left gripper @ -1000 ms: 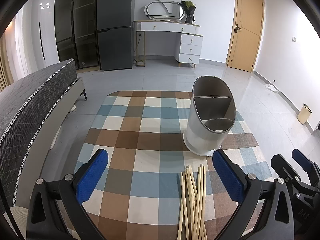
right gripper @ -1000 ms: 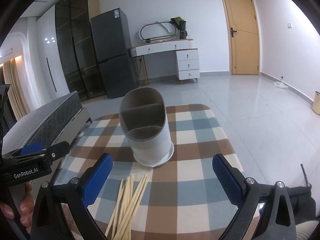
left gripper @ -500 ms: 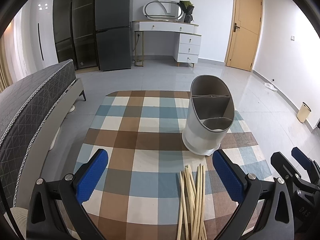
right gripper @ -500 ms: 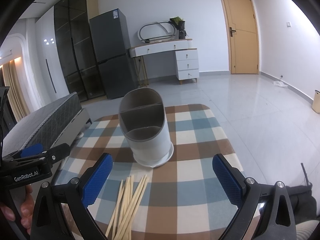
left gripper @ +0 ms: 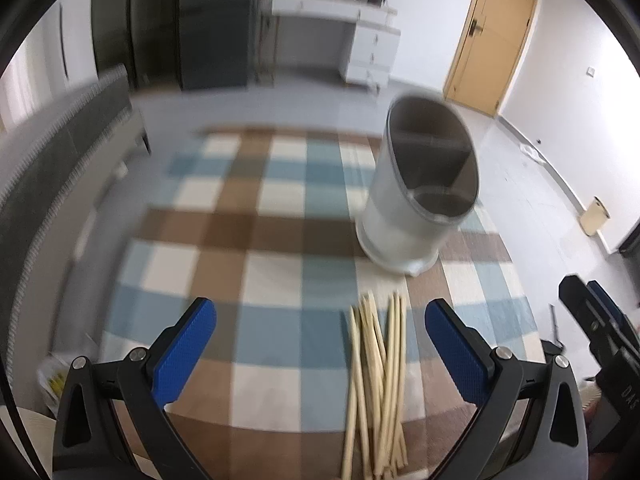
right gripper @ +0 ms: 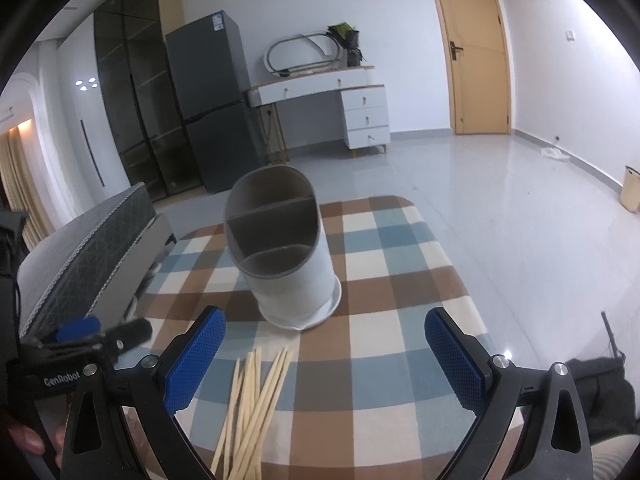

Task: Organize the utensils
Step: 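Lower the left gripper onto the wooden chopsticks and pinch one chopstick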

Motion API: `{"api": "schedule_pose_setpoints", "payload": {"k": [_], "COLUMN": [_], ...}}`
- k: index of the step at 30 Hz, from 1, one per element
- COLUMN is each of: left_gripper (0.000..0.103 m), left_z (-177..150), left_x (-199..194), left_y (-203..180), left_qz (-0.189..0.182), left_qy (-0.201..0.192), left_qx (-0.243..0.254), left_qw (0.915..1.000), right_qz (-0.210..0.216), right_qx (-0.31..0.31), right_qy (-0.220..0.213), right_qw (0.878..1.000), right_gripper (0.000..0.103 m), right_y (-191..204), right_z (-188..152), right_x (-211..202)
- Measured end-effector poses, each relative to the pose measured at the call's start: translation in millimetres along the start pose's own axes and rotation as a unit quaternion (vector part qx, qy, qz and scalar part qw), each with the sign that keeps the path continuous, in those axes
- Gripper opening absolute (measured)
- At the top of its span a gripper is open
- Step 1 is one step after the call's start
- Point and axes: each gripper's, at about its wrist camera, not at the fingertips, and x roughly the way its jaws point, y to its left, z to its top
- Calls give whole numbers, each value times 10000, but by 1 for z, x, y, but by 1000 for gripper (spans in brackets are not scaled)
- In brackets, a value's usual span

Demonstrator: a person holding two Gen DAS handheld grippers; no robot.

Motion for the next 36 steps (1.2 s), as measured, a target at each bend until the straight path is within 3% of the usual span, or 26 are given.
{"api": "schedule_pose_setpoints", "payload": {"k": [7,14,22,24,25,28,31,32,36], "left_gripper": [99,75,58,43,44,31,13,3,1], "left_z": [-8,-18,-17,-19,-20,-20,-21,-21,-23], "left_x": [47,78,91,96,95,91,88,87,76], "left_y": [3,-7,-15,-18,-18,-23,-27,-29,-25], "left_qz": [-72,140,114,239,258,167,-10,-2,-130], "left_qy": [902,1507,1648,1722,1718,1694,1672,1664,1588], "left_qx": [-143,172,152,231,242,287,310,353,279], "left_qw": [9958,9883,9861,9845,9845,9850,9854,9854,9868], "right_qz": [12,192,302,316,310,349,352,346,330], "right_qx": [384,601,673,659,647,657,652,645,564], "right_qy": [327,529,704,726,735,783,833,857,966], "right_qw": [9987,9966,9948,9947,9947,9941,9938,9936,9932], "right_gripper": [100,100,100,100,100,100,100,100,100], "right_y": [-13,-19,-23,-23,-23,-23,-24,-24,-21], "right_z": [2,5,5,6,6,6,6,5,3], "right_x": [20,37,49,49,50,52,54,55,59]}}
